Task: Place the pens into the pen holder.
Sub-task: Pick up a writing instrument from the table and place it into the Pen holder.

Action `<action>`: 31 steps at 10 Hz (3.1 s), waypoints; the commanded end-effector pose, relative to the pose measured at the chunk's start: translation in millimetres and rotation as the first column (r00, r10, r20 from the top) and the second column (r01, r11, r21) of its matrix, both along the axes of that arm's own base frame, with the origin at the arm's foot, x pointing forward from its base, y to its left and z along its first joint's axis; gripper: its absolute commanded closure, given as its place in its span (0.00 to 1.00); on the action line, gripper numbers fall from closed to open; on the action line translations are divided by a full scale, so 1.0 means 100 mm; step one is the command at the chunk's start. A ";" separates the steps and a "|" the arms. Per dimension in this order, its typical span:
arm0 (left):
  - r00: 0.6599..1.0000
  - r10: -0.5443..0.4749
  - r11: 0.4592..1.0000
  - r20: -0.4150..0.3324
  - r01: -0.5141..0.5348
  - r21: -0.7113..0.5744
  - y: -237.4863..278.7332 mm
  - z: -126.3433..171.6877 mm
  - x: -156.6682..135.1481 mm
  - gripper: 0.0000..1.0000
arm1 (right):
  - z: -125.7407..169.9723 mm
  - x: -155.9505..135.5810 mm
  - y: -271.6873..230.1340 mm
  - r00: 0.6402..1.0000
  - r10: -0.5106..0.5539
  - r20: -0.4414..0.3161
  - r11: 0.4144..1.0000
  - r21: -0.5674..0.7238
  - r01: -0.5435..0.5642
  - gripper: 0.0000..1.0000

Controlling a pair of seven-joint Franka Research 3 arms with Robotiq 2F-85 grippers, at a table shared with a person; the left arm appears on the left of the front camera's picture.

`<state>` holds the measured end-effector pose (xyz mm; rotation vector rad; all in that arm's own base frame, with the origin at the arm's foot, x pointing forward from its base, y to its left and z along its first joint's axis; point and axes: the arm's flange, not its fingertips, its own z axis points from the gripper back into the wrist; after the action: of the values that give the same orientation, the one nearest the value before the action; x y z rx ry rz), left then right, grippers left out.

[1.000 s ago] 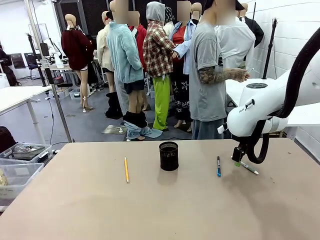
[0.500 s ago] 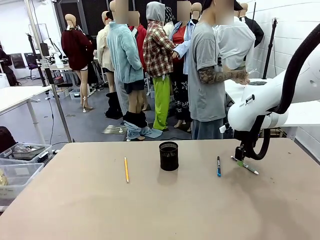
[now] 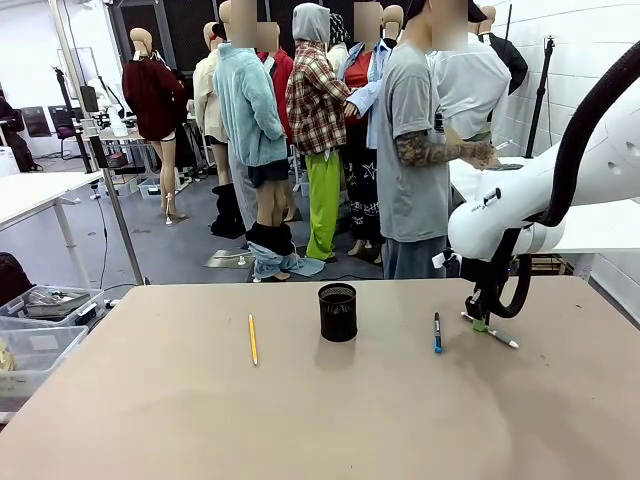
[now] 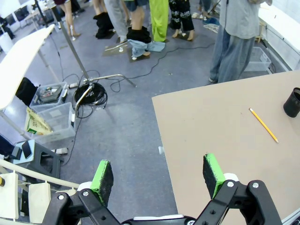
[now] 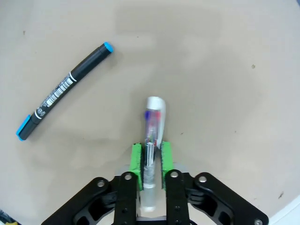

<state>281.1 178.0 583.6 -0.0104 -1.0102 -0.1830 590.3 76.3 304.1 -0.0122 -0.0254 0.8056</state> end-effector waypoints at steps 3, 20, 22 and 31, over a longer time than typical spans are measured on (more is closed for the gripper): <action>1.000 0.019 1.000 0.006 -0.019 -0.007 0.00 0.01 0.01 0.00 | -0.02 0.09 -0.04 0.998 0.027 -0.052 1.000 0.007 -0.027 1.00; 1.000 0.019 1.000 0.006 -0.019 -0.007 0.00 0.01 0.01 0.00 | 1.17 0.01 1.64 0.466 0.510 0.724 0.002 0.540 -0.842 1.00; 1.000 0.019 1.000 0.006 -0.019 -0.007 0.00 0.01 0.01 0.00 | 1.05 0.12 1.78 0.515 0.492 0.702 0.003 0.590 -0.807 1.00; 1.000 0.019 1.000 0.006 -0.019 -0.007 0.00 0.01 0.01 0.00 | 0.52 0.50 1.91 0.564 0.508 0.651 0.082 0.615 -0.784 1.00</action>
<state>281.3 177.1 584.2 -0.0092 -1.0105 -0.1843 631.5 262.0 354.2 1.0327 -0.8448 1.6735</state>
